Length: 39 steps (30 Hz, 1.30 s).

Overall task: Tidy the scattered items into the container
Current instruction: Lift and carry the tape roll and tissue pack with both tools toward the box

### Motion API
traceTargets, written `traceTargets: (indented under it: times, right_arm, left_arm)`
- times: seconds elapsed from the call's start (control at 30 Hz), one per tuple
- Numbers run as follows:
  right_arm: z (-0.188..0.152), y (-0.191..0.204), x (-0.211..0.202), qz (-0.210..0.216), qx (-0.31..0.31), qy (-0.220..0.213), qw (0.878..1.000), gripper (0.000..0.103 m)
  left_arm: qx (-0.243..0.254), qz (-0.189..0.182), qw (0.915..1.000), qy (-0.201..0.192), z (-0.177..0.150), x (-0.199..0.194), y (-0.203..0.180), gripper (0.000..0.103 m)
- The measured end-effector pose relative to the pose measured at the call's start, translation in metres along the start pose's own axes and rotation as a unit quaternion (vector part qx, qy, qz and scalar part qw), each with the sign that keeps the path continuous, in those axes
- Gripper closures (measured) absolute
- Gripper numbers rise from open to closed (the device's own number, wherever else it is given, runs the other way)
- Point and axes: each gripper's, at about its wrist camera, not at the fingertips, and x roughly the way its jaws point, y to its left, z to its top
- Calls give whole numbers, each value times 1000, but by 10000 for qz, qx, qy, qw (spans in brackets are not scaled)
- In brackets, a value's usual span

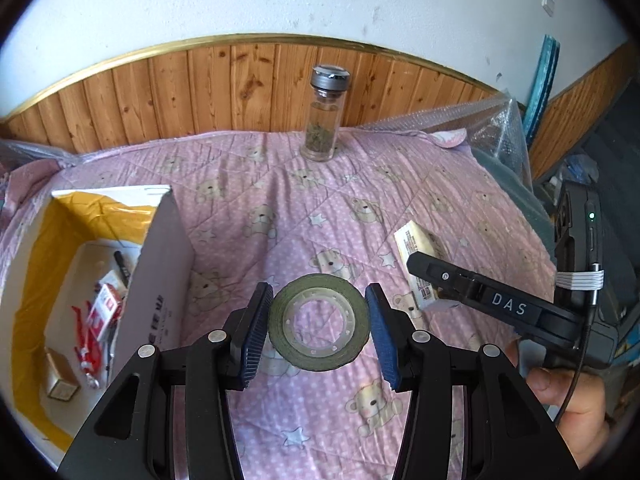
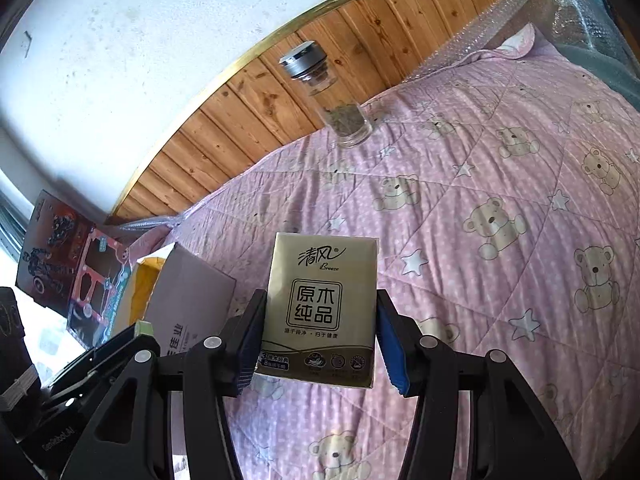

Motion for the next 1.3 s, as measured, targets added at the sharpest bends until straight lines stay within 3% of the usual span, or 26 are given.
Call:
traceTargets:
  times: [0.5, 1.3]
  right_arm:
    - [-40, 60, -20, 234, -412, -7, 9989, 49]
    - [-71, 131, -18, 387, -1136, 50, 9928, 49]
  left_arm:
    - [-102, 162, 9997, -170, -37, -63, 20, 53]
    - [-469, 251, 9984, -186, -65, -90, 67, 53]
